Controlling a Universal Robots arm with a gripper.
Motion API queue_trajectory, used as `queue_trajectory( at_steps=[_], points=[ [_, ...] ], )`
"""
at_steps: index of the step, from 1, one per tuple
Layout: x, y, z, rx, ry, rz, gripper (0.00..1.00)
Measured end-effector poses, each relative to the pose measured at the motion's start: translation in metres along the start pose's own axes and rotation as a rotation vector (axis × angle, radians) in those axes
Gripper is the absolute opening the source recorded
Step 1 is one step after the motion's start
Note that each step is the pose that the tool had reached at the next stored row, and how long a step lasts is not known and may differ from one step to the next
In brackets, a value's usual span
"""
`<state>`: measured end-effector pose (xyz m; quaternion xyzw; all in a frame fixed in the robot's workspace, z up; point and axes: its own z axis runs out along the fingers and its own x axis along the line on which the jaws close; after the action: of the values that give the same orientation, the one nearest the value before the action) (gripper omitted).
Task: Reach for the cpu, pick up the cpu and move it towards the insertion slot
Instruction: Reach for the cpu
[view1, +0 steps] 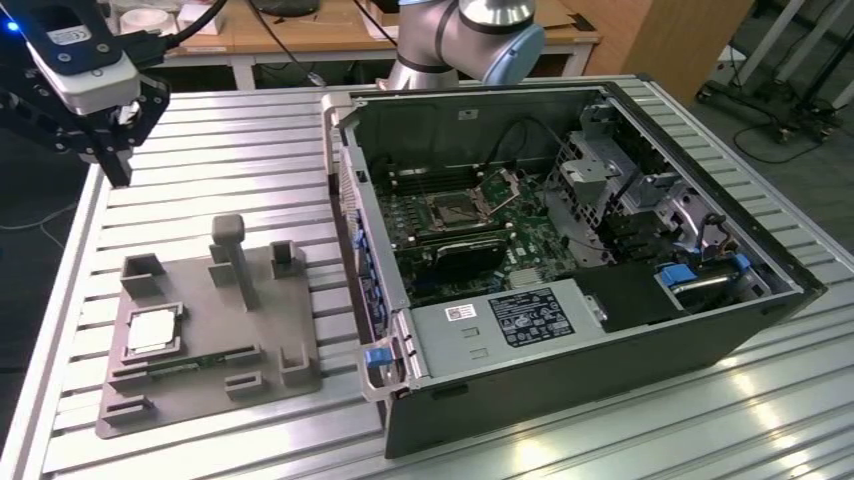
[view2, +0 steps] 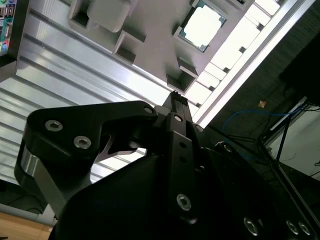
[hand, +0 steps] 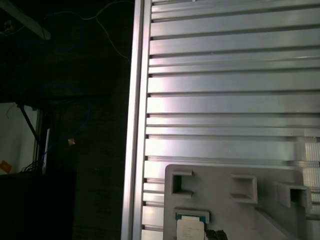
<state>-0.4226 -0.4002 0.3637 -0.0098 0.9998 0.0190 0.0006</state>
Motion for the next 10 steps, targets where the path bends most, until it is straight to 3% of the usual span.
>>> queue_trajectory(
  at_steps=[5,10],
  points=[
    [0.0071,-0.0025,0.0003,0.0,-0.0067,-0.002,0.11],
    [0.0078,-0.0031,0.0006,0.0001,-0.0086,-0.002,0.11]
  ],
)
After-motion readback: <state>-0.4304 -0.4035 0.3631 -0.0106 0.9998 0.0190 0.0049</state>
